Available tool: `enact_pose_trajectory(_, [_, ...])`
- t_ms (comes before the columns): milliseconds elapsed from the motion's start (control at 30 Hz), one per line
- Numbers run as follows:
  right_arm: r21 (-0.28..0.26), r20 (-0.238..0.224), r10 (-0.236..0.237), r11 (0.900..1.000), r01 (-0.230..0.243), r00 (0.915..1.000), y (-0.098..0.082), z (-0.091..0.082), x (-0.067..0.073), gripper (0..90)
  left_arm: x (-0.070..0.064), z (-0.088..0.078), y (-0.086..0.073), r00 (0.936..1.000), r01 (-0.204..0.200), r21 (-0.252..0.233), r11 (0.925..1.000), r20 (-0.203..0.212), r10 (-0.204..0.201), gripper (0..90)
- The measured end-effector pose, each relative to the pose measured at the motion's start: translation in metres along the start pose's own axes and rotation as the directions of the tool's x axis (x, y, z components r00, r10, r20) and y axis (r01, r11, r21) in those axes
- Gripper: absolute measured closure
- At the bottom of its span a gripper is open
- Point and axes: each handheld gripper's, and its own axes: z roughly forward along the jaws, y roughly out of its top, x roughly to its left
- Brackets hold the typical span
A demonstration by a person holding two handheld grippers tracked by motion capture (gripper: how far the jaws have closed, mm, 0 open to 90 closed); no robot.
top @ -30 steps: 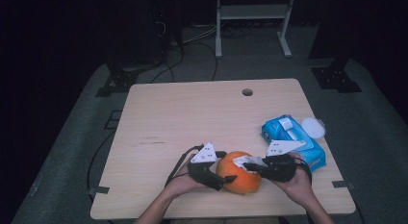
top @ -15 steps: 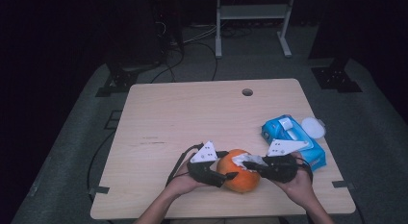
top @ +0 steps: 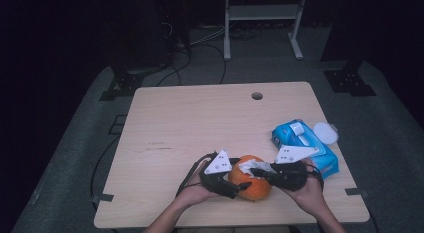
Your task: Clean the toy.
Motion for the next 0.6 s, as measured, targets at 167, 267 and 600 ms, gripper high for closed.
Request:
enact_pose_trajectory(167, [0.010,0.015,0.031,0.999,-0.031,0.9994,-0.008,0.000,-0.012,82.0,0.006,0.000,-0.005,0.9994,0.034,-0.004,0.9994,0.004,-0.034,9.4])
enact_pose_trajectory(267, [0.006,0.027,0.042,0.999,-0.042,0.9988,-0.009,-0.004,-0.016,82.0,0.003,0.002,-0.005,0.9999,0.011,-0.001,0.9999,0.003,-0.011,14.0])
enact_pose_trajectory(600, [0.020,-0.013,-0.071,0.997,0.071,0.9974,0.008,0.008,0.021,82.0,-0.009,0.007,-0.001,0.9981,-0.058,0.021,0.9981,-0.018,0.059,19.5])
